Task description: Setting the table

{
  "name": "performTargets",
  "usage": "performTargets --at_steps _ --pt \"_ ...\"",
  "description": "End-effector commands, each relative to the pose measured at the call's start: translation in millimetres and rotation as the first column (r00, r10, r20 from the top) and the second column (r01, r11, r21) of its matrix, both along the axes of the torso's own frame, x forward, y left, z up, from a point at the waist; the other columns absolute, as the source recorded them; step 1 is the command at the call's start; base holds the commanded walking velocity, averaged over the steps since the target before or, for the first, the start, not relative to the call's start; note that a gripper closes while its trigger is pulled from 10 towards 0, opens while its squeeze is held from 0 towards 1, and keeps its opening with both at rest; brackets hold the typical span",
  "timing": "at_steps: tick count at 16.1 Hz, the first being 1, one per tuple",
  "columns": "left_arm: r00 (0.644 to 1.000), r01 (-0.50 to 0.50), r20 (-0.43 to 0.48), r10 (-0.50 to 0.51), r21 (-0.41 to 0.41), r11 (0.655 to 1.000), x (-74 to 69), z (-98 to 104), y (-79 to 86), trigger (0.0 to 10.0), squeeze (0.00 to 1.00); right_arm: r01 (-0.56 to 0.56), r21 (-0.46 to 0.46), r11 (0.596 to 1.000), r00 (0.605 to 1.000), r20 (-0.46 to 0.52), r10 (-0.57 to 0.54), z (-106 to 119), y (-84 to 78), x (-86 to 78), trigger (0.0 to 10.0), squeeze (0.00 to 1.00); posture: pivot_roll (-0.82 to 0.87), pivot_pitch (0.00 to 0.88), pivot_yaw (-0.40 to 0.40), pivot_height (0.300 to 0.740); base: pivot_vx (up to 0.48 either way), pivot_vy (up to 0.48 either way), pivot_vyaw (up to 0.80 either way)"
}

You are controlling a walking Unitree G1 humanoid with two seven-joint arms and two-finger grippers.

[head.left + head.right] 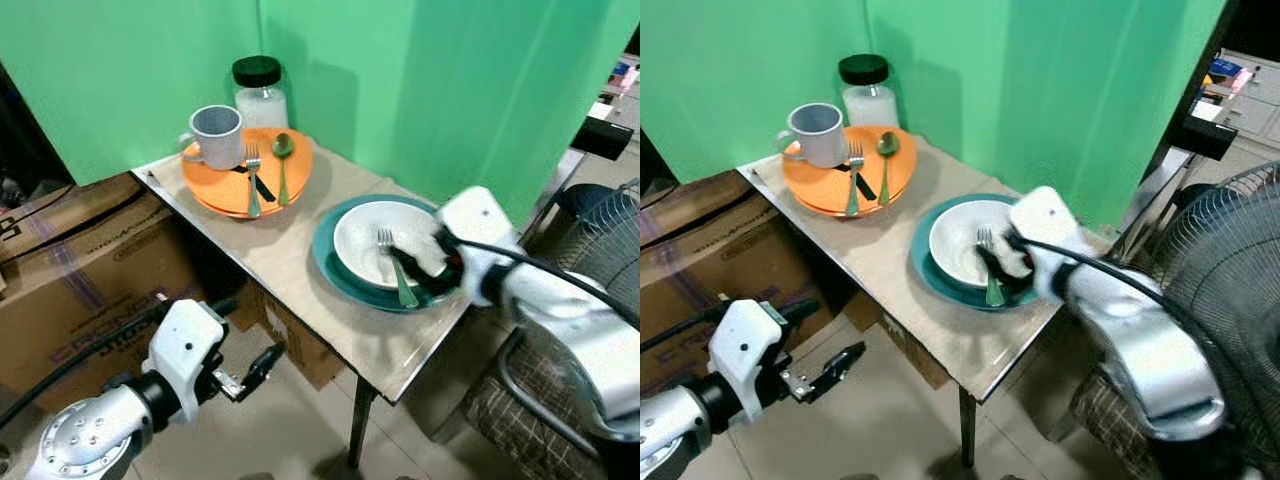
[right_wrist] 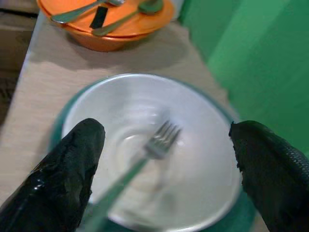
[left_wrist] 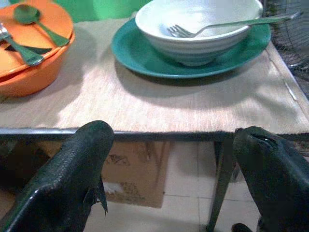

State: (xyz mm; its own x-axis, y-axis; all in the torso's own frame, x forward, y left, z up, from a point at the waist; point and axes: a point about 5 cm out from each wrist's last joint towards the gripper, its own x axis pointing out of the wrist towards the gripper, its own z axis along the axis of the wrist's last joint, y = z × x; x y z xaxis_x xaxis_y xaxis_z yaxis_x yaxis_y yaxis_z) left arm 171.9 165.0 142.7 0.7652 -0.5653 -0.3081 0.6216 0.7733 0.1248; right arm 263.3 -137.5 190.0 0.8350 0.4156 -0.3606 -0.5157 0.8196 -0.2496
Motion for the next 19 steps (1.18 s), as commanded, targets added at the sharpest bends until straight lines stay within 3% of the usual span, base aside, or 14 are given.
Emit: performTargets --at_steps 1,2,5,9,13,14,15,17,18,19 --pt "1.000 0.006 -0.001 -0.006 0.009 1.000 1.3 -1.1 0.2 10.0 0.00 0.016 0.022 1.000 0.998 -0.058 -0.015 -2.6 5.2 -2.1 10.0 0.00 0.08 0.000 0.040 0.740 0.000 0.000 0.00" --pt "1.000 0.015 -0.003 -0.015 0.003 1.000 1.7 -1.2 -1.4 10.0 0.00 0.074 0.131 0.989 0.986 -0.155 -0.053 -8.3 17.8 -0.8 10.0 0.00 0.08 0.000 0.039 0.740 0.000 0.000 0.00" --pt "0.999 0.035 -0.004 -0.035 -0.007 0.999 2.2 -0.6 -4.5 10.0 0.00 0.168 0.162 0.972 0.955 -0.270 -0.120 -18.3 27.9 4.9 10.0 0.00 0.08 0.000 0.035 0.740 0.000 0.000 0.00" --pt "0.998 0.054 -0.011 -0.054 -0.009 0.999 0.3 -0.9 -6.6 10.0 0.00 0.333 0.104 0.937 0.908 -0.305 -0.288 -19.8 27.0 24.5 10.0 0.00 0.09 0.000 0.027 0.740 0.000 0.000 0.00" --pt "0.998 0.056 -0.018 -0.056 -0.011 0.998 -2.0 -1.4 -7.2 10.0 0.00 0.359 0.038 0.933 0.871 -0.374 -0.320 -28.0 24.7 26.6 10.0 0.00 0.09 0.000 0.019 0.740 0.000 0.000 0.00" --pt "0.998 0.058 -0.020 -0.058 -0.013 0.998 -2.4 -1.5 -7.6 10.0 0.00 0.356 0.029 0.934 0.866 -0.386 -0.319 -29.5 25.4 26.3 6.4 0.00 0.09 0.000 0.019 0.740 0.000 0.000 0.00" --pt "0.998 0.060 -0.022 -0.060 -0.015 0.998 -2.8 -1.7 -8.4 10.0 0.00 0.351 0.016 0.936 0.860 -0.401 -0.315 -31.9 25.1 25.1 4.3 0.00 0.09 0.000 0.013 0.740 0.000 0.000 0.00" --pt "0.998 0.063 -0.022 -0.064 -0.018 0.998 -2.3 -1.8 -9.9 10.0 0.00 0.338 -0.012 0.941 0.847 -0.431 -0.310 -36.9 23.8 23.0 2.7 0.00 0.09 0.000 0.006 0.740 0.000 0.000 0.00" --pt "0.998 0.066 -0.019 -0.067 -0.021 0.998 -1.6 -1.5 -11.4 10.0 0.00 0.333 -0.025 0.943 0.842 -0.442 -0.309 -39.0 22.9 22.6 0.5 0.00 0.08 0.000 -0.004 0.740 0.000 0.000 0.00" --pt "0.997 0.069 -0.017 -0.069 -0.025 0.997 -1.5 -1.2 -12.2 10.0 0.00 0.331 -0.029 0.943 0.840 -0.446 -0.309 -39.6 22.4 22.5 0.2 0.00 0.08 0.000 -0.005 0.740 0.000 0.000 0.00"
